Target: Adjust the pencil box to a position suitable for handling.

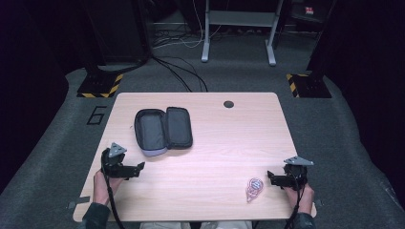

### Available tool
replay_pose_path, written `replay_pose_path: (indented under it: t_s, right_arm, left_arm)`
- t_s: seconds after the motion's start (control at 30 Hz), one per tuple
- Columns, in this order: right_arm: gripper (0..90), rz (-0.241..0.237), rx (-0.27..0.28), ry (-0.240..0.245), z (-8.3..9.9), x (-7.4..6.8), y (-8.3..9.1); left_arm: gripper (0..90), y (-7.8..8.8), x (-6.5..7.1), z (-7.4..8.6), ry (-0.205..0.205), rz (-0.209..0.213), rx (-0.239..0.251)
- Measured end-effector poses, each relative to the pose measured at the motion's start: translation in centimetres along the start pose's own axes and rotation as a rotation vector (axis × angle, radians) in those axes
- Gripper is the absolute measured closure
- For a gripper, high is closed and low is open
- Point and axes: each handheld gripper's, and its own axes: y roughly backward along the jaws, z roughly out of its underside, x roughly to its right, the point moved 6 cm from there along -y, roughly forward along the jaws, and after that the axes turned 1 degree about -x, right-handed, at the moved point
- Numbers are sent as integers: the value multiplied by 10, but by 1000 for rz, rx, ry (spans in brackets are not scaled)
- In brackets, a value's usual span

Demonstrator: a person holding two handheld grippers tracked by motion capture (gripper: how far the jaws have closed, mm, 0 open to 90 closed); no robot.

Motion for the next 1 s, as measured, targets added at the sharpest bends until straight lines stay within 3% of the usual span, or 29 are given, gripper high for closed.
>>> replay_pose_path:
  t_s: [0.23,0.47,0.8,1.0]
  right_arm:
    - [33,0,0,0,0,0,0]
    - [33,1,-4,-1,0,0,0]
    - [33,2,-5,-1,0,0,0]
    - [34,0,0,0,0,0,0]
  left_arm:
    - [6,-1,-13,-14,28,-14,1]
    - [18,-14,-20,-28,20,-20,-17]
    - [138,-39,-28,-45,32,-28,-55]
    - [235,-54,-32,-49,48,-66,-84]
